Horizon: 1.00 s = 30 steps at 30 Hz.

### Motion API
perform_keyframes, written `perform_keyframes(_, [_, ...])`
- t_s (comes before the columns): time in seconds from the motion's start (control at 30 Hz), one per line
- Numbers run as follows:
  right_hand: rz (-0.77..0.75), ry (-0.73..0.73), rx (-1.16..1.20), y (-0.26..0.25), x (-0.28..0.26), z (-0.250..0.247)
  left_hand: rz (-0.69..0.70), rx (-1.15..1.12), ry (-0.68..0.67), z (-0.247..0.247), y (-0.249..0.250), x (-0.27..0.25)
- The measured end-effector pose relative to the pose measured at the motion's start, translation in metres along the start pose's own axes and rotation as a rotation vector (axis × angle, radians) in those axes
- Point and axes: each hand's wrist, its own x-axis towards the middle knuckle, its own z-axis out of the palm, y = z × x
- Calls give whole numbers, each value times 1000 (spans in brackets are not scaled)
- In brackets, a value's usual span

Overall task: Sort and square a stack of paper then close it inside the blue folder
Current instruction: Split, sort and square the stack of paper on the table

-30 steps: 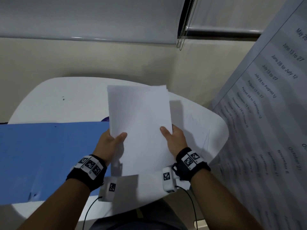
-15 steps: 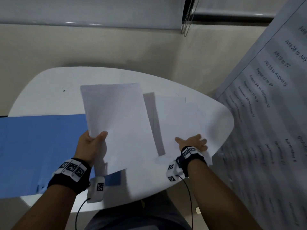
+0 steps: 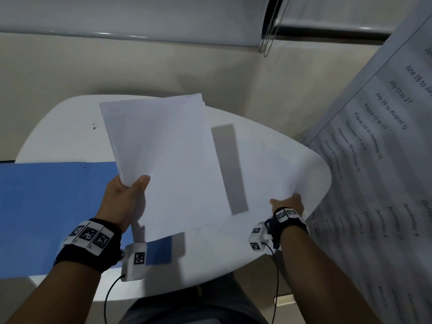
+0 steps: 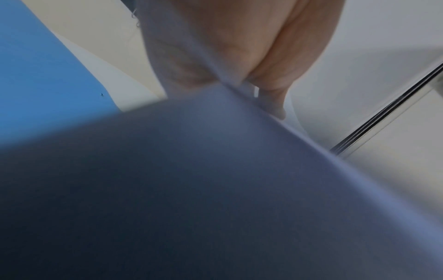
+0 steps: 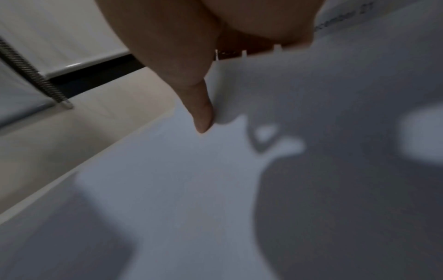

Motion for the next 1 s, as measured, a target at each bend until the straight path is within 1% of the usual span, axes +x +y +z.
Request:
perform_keyframes(0.2, [-234, 29, 63, -4, -1, -12, -18, -28, -4, 13, -2, 0])
perform_keyframes(0.3, [-293, 52, 79, -11, 0, -16, -19, -17, -5, 18, -5, -2])
perform_keyframes(0.43, [-318, 16, 126, -21, 4, -18, -29, -17, 5, 22, -7, -6])
perform_keyframes(0.53, [-371, -32, 160, -24, 6, -19, -52, -19, 19, 24, -7, -8])
perform_keyframes(0.6, [-442, -9, 194, -28, 3, -27, -58, -21, 27, 26, -6, -10])
perform_keyframes(0.67, [-555, 32, 214, -37, -5, -46, -68, -32, 33, 25, -5, -9])
perform_keyframes(0.73, [-675, 73, 228, -49, -18, -78, -69, -48, 34, 27, -3, -7])
perform_keyframes(0.83, [-855, 224, 223, -68, -35, -136, -82, -82, 32, 38, -5, -6])
perform_keyframes(0.9, [-921, 301, 247, -81, -44, -171, -111, -101, 33, 49, -9, -5])
perform_keyframes(1.0, [-1013, 310, 341, -96, -62, -208, -177, -119, -9, 66, -20, -3])
